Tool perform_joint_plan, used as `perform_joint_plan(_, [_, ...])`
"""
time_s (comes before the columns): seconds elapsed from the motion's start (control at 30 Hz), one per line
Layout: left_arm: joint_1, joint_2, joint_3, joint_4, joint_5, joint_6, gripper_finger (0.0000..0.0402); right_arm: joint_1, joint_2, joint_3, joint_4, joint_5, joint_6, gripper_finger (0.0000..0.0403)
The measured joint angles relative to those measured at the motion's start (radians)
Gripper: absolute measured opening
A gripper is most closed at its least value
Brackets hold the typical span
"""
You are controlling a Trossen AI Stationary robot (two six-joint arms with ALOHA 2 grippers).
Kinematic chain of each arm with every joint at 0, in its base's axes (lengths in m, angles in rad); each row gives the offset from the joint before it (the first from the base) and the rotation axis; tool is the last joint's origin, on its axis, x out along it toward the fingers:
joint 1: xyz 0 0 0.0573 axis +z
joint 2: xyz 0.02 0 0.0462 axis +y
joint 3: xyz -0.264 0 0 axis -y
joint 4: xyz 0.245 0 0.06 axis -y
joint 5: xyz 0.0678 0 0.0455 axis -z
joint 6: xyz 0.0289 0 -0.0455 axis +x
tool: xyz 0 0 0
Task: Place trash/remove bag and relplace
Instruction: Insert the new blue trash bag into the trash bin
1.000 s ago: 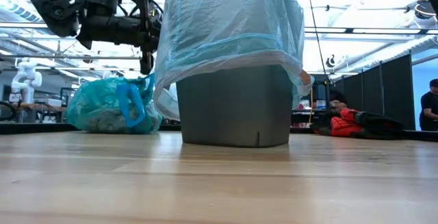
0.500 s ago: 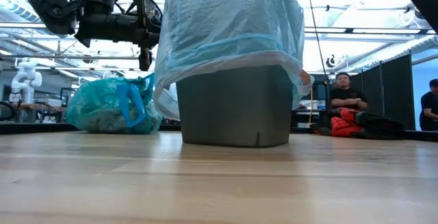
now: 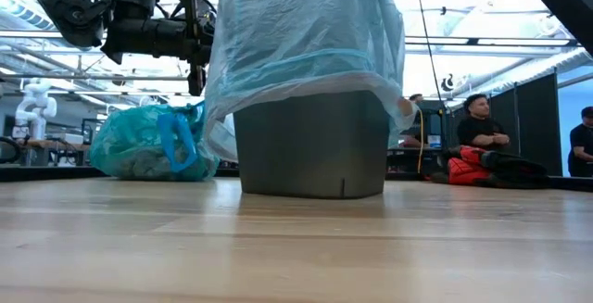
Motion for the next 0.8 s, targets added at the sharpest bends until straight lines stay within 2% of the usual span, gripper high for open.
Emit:
perform_joint_plan(0.37, [0.0,0.0,0.0,-0.021,0.019,-0.002,0.0,0.009,0.005,0.0,0.051,0.0,0.1,0.0])
perform_joint_plan(0.63, [0.0,0.0,0.0,-0.021,0.019,-0.007,0.0,0.018,0.006,-0.102,0.094,0.004,0.167,0.0])
perform_joint_plan(0.8, [0.0,0.0,0.0,-0.022,0.019,-0.007,0.0,0.026,-0.025,-0.105,0.098,0.0,0.201,0.0])
